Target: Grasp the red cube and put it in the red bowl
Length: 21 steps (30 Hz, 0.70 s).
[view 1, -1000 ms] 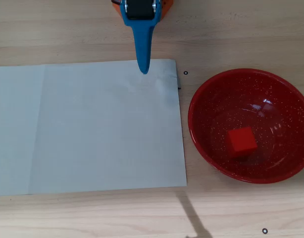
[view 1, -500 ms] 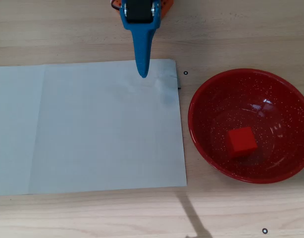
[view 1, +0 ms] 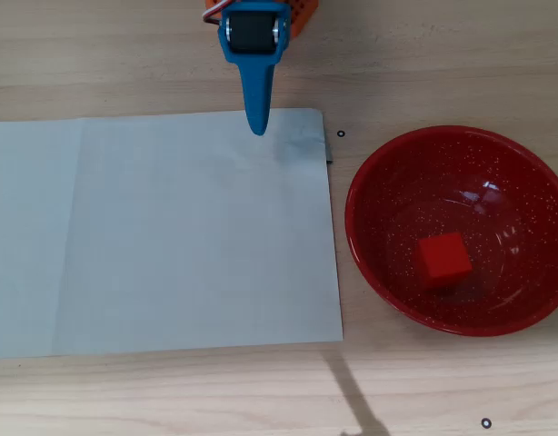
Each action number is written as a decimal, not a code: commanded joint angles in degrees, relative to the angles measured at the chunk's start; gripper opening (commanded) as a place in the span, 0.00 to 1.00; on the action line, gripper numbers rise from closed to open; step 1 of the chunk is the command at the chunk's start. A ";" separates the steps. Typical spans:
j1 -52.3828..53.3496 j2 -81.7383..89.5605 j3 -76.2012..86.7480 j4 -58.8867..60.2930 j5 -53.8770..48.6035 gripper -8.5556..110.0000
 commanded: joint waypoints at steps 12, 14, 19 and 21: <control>0.44 0.70 0.79 0.00 -0.26 0.08; 0.44 0.70 0.79 0.00 -0.26 0.08; 0.44 0.70 0.79 0.00 -0.26 0.08; 0.44 0.70 0.79 0.00 -0.26 0.08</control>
